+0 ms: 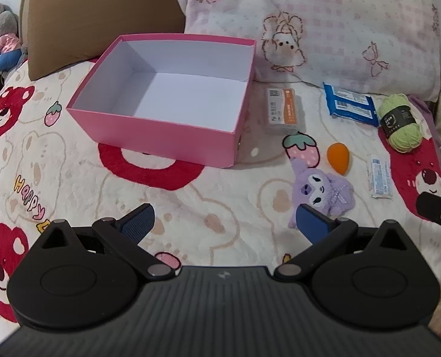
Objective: Organize objects
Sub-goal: 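Move the left gripper toward the purple plush doll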
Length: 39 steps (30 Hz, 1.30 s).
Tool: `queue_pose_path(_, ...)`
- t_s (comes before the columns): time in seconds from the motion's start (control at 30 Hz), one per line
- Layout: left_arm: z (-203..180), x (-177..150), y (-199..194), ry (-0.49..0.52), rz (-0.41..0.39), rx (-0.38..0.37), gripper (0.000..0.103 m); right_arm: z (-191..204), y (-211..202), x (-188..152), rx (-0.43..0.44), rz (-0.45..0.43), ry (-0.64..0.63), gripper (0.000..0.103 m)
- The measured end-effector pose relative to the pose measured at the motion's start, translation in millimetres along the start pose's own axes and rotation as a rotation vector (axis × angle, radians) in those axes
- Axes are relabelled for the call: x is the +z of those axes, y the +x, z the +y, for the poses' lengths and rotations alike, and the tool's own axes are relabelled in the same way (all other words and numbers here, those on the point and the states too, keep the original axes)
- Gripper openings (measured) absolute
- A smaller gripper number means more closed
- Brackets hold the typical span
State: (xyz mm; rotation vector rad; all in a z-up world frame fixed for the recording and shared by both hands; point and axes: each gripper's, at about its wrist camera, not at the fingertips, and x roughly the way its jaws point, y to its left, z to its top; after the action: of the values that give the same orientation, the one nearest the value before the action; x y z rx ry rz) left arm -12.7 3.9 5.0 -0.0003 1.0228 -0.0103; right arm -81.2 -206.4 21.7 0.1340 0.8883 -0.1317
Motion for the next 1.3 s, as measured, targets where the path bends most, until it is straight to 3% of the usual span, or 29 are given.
queue_pose_path(0.17,5,2,5,-0.010,0.009,-0.029,0.103,1,1,0,-0.006,0.008,-0.003,0.097)
queue_pose_path(0.4,-8,0,12,0.097,-0.034,0.055,0.103,-4,-5,0,-0.023,0.014,-0.006,0.097)
queue_pose_path(0.63,-11,2,-5,0.188,-0.092,-0.037,0.103,-10,-3,1,-0.020,0.030,0.010,0.097)
queue_pose_path(0.83,-14,9,-6,0.240,-0.052,-0.054,0.100,-16,2,4,0.017,0.047,0.038,0.097)
queue_pose_path(1.07,-4,25,-3,0.192,0.044,-0.201,0.100,-21,9,13,0.046,0.063,0.055,0.097)
queue_pose_path(1.3,-7,33,-6,0.236,0.056,-0.174,0.095,-24,7,22,0.025,0.045,0.039,0.097)
